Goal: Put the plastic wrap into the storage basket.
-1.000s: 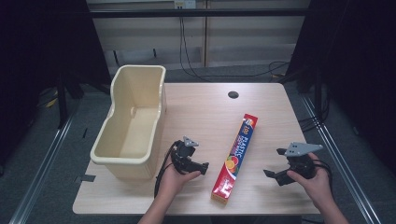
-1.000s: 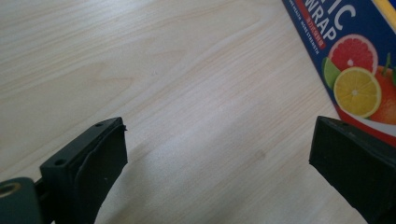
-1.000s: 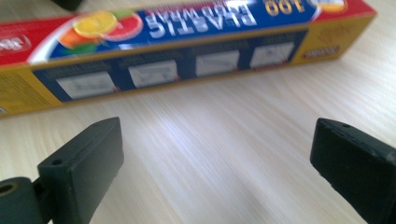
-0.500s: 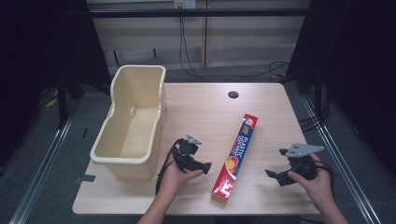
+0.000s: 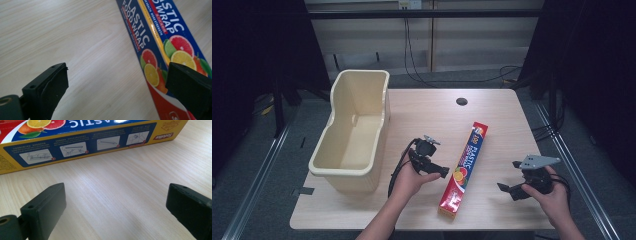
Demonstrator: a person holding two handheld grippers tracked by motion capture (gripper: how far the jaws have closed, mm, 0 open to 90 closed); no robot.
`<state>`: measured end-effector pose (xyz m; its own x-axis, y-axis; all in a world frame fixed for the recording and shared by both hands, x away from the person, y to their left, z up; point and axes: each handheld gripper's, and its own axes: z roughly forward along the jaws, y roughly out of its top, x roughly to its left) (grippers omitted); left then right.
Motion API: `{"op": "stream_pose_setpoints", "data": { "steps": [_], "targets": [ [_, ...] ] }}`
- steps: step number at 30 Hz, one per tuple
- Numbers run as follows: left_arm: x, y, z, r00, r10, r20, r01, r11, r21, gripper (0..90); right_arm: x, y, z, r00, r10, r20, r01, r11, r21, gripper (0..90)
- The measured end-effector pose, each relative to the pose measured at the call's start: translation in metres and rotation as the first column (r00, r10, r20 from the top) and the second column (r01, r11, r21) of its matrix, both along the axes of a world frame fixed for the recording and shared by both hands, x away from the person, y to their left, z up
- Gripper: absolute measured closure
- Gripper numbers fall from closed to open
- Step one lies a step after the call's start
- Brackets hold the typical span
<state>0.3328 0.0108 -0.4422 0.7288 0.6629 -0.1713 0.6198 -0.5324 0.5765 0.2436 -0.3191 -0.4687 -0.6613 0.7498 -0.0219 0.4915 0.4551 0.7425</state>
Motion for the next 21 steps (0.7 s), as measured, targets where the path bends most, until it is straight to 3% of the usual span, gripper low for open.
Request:
{"op": "stream_pose_setpoints", "data": {
  "steps": [9, 19, 21],
  "targets": [
    [0.004, -0.019, 0.008, 0.9996, -0.015, -0.023, 0.015, 0.9999, -0.002, 4.3, 0.000, -0.003, 0.002, 0.9998, -0.019, 0.010, 0.019, 1.000, 0.010, 2.7],
    [0.009, -0.041, 0.005, 0.9978, -0.021, -0.063, 0.019, 0.9995, -0.025, 3.2, -0.001, -0.006, 0.002, 0.9994, -0.032, 0.012, 0.032, 0.999, 0.022, 2.7],
    [0.010, -0.046, 0.004, 0.9971, -0.035, -0.067, 0.035, 0.9993, -0.014, 2.6, -0.001, -0.006, 0.001, 0.9995, -0.027, 0.015, 0.027, 0.999, 0.020, 2.7]
  ]
}}
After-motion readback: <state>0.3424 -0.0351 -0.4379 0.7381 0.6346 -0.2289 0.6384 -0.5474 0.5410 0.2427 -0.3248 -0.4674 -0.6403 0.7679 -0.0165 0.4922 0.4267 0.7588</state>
